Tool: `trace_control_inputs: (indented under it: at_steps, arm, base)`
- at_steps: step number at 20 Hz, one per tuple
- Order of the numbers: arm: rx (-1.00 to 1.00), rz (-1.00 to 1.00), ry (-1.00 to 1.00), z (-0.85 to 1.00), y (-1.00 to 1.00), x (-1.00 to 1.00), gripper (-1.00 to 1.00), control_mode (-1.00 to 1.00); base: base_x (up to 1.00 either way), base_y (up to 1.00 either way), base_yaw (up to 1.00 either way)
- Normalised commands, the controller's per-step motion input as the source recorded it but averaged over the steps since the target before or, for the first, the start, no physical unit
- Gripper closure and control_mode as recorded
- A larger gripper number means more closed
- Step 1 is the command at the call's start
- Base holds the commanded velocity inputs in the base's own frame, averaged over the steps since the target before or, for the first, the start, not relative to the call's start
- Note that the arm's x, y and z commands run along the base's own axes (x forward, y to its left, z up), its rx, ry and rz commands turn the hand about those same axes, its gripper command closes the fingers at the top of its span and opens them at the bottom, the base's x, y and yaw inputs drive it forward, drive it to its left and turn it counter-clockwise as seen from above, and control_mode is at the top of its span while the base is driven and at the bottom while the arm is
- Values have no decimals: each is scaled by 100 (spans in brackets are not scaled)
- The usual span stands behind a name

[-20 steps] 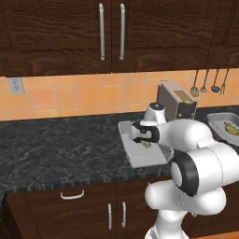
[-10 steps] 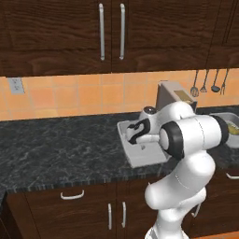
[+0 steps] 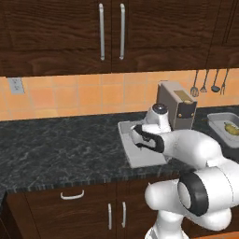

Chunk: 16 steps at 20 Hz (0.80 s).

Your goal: Place one potato and one fish in each tupperware on the nearby counter, to pack two identical lunches.

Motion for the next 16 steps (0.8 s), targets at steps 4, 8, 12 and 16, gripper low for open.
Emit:
trace_control_inputs:
  at_steps: [4, 8, 12, 16]
  arm:
    - [-20, 0, -53, 81, 58, -100, -100, -100]
    - [-19, 0, -49, 98, 70, -100, -100, -100]
    - [-16, 0, -46, 76, 52, -100, -100, -100]
    - [-9, 0, -40, 80, 46, -100, -100, -100]
  base:
    - [0, 0, 0]
    - [0, 0, 0]
    - [0, 0, 0]
    - [0, 0, 0]
